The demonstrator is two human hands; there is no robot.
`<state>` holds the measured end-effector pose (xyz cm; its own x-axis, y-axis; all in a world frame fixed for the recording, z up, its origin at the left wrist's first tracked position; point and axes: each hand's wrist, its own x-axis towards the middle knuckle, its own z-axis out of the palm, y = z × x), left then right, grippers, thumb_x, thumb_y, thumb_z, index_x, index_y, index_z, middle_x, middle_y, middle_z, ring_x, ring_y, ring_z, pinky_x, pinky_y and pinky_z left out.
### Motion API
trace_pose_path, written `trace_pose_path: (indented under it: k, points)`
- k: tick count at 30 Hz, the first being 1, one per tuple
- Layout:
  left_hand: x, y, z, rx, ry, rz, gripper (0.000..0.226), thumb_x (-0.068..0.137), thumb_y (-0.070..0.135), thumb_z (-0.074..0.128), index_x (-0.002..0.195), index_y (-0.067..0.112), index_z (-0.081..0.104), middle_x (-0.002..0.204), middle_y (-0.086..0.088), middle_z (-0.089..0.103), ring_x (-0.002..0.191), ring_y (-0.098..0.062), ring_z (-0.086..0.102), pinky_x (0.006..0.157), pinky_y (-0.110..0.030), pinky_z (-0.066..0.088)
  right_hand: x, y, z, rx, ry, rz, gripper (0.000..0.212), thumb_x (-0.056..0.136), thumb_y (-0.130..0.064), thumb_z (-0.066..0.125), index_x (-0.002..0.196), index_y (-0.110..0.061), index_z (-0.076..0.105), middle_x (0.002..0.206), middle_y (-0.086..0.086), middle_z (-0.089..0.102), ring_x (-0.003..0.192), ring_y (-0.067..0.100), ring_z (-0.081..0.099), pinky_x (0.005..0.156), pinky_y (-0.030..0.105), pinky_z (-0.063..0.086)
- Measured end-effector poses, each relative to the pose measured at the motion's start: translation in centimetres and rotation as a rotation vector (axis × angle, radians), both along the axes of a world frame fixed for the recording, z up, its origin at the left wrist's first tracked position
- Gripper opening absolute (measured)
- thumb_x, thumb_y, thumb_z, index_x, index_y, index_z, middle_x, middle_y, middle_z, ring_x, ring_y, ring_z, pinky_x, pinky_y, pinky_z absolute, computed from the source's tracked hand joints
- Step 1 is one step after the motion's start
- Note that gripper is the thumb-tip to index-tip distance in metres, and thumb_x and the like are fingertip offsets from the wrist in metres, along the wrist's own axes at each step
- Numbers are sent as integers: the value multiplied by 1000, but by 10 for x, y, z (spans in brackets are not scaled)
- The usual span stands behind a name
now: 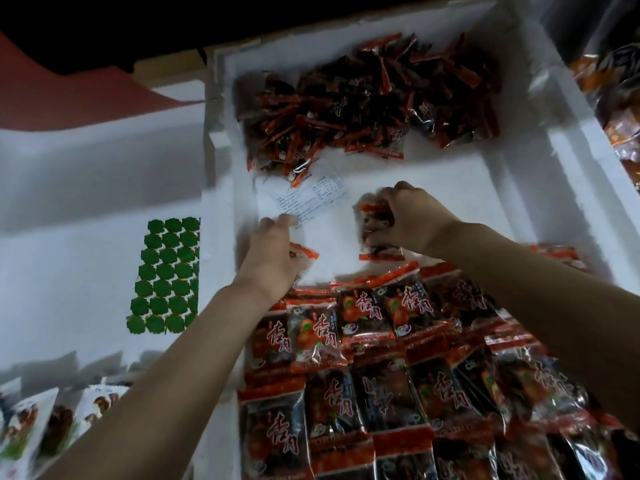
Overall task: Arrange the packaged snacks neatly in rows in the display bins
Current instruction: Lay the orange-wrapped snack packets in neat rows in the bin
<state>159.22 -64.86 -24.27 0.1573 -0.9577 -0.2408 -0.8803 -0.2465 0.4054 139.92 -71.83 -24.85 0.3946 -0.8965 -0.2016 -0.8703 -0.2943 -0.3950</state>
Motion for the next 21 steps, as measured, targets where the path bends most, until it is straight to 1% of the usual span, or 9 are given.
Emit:
trace_pose_path:
  k: [3,5,6,9,11,12,16,19,21]
  points:
    - [0,-3,-1,3,33,-1,57,80,16,74,130,15,47,120,-10,51,110,-25,54,98,-36,44,3,-1,5,-9,-34,-5,53,72,-34,78,114,-12,53,108,9,62,97,25,58,84,34,47]
    - [-2,-4,-1,14,36,-8,55,82,18,72,129,16,44,122,-10,45,111,-27,52,99,-38,43,4,1,9,-34,-59,-13,50,73,-32,78,112,-14,53,105,8,65,93,25,59,80,34,49]
    - [-2,-4,-1,14,60,-2,57,81,18,73,129,17,43,122,-9,42,109,-25,52,98,-34,43,5,2,11,-56,-81,-25,49,73,-32,78,111,-15,53,104,8,65,92,26,59,80,35,50]
    - [-4,-3,3,4,190,59,61,73,16,80,123,19,45,115,-4,46,97,-15,50,78,-20,41,9,9,18,-107,-210,-85,44,75,-31,77,109,-15,54,102,8,65,92,26,59,81,39,51]
    - [-4,-2,6,34,307,127,60,70,16,82,120,19,48,108,-4,57,92,-14,54,65,-17,40,12,13,24,-105,-307,-117,41,76,-27,76,109,-14,55,100,6,65,90,23,60,81,35,51]
    - [-4,-1,8,75,344,135,62,71,16,82,122,18,49,108,-3,59,92,-14,54,64,-15,39,13,15,27,-99,-340,-124,39,77,-25,76,108,-14,56,98,4,64,88,20,59,80,32,51]
    - [-2,10,8,232,321,76,70,73,13,80,134,19,45,129,-4,53,115,-19,51,88,-21,37,14,22,33,-79,-381,-132,34,79,-24,74,105,-13,56,89,-1,58,80,13,53,69,18,40]
    - [2,12,11,204,323,110,65,73,6,79,131,15,50,130,-8,55,117,-22,52,95,-26,40,13,28,29,-78,-379,-139,33,81,-23,72,107,-12,56,91,-1,57,81,12,50,61,12,35]
    - [3,12,14,154,305,99,56,75,5,77,126,10,56,126,-7,59,115,-21,54,95,-24,40,14,33,26,-80,-369,-145,31,83,-21,70,109,-11,56,91,0,56,82,13,49,62,13,33]
